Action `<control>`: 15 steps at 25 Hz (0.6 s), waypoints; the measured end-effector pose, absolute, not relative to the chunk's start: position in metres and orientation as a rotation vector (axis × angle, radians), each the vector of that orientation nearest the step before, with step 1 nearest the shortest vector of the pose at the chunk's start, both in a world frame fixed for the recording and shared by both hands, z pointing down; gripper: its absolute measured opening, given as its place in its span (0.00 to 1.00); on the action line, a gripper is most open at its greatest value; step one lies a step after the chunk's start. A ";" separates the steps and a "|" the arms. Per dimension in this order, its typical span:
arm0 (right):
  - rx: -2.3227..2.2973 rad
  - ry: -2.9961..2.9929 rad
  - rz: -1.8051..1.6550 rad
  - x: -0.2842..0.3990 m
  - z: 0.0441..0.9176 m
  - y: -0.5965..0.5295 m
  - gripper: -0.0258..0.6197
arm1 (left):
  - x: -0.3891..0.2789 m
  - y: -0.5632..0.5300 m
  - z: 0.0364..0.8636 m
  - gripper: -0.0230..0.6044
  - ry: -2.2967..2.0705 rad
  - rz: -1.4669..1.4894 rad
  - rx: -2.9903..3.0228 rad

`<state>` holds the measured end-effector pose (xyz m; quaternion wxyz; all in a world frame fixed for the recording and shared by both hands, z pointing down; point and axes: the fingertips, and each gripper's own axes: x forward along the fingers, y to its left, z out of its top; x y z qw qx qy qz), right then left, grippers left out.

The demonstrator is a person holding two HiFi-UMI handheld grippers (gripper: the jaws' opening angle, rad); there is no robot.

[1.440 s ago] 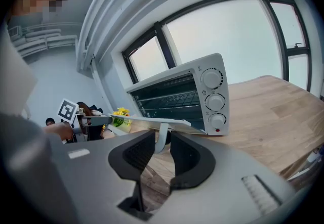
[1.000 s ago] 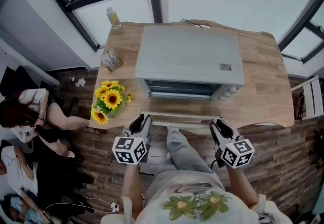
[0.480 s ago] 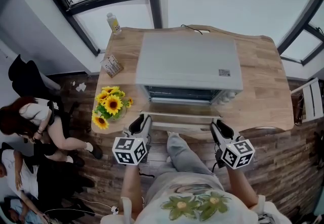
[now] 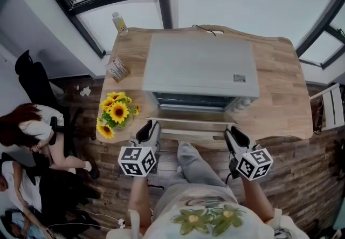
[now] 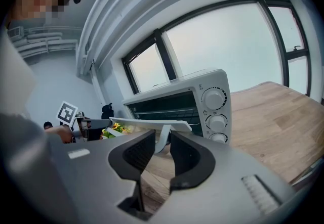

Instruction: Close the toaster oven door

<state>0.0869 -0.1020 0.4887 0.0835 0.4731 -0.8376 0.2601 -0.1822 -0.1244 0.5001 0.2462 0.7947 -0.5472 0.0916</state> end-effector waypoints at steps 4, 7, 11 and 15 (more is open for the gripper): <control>1.419 -2.501 0.780 0.087 0.486 -0.105 0.19 | -0.182 -0.127 0.498 0.20 -1.496 0.242 2.161; 1.420 -2.506 0.786 0.087 0.485 -0.108 0.19 | -0.182 -0.130 0.497 0.20 -1.504 0.253 2.163; 1.425 -2.514 0.792 0.088 0.482 -0.111 0.19 | -0.181 -0.133 0.494 0.20 -1.504 0.241 2.157; 1.437 -2.516 0.788 0.089 0.480 -0.114 0.19 | -0.181 -0.136 0.492 0.20 -1.506 0.231 2.156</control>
